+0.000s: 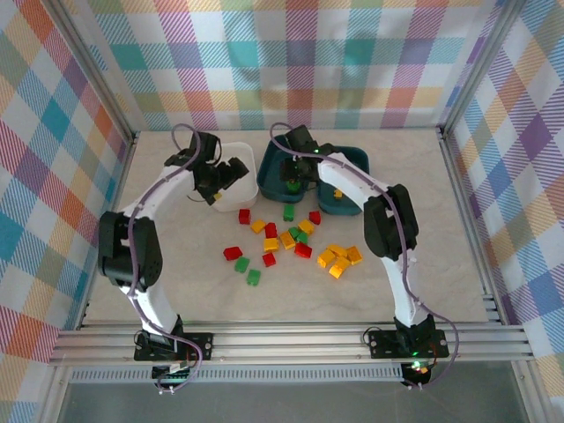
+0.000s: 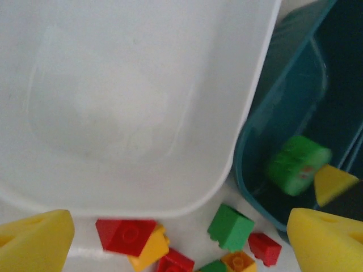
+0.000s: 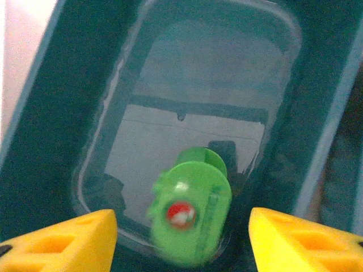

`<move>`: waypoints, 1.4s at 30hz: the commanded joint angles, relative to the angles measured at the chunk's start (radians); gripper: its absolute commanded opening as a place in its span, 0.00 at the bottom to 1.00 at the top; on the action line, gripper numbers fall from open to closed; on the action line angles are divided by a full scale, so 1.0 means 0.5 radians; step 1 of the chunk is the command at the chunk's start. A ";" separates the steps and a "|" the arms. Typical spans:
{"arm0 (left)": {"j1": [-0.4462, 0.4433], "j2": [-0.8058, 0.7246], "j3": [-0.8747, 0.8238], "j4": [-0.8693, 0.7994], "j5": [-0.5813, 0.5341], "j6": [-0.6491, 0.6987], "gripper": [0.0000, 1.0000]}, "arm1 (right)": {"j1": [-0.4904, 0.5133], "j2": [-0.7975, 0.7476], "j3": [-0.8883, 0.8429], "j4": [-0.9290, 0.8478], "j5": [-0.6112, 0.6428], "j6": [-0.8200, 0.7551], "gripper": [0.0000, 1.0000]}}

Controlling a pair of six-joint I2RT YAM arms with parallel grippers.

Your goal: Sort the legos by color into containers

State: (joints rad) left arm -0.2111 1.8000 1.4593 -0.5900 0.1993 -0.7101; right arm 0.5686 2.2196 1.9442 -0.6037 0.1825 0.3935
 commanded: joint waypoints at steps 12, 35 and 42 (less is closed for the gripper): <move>0.032 0.899 1.106 -0.270 0.312 0.242 0.92 | -0.311 -0.476 -0.557 0.209 -0.229 0.107 0.78; -0.165 1.178 1.400 -0.118 0.618 0.359 0.90 | -0.407 -0.068 -0.250 0.274 -0.841 0.260 0.84; -0.246 0.947 0.918 0.117 0.617 0.421 0.89 | -0.407 -0.154 -0.408 0.391 -0.869 0.310 0.83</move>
State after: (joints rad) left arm -0.3168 2.3535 2.0109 -0.5758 0.4744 -0.5224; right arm 0.3588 2.1738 1.7748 -0.4633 -0.2146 0.5243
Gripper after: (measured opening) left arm 0.888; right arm 0.826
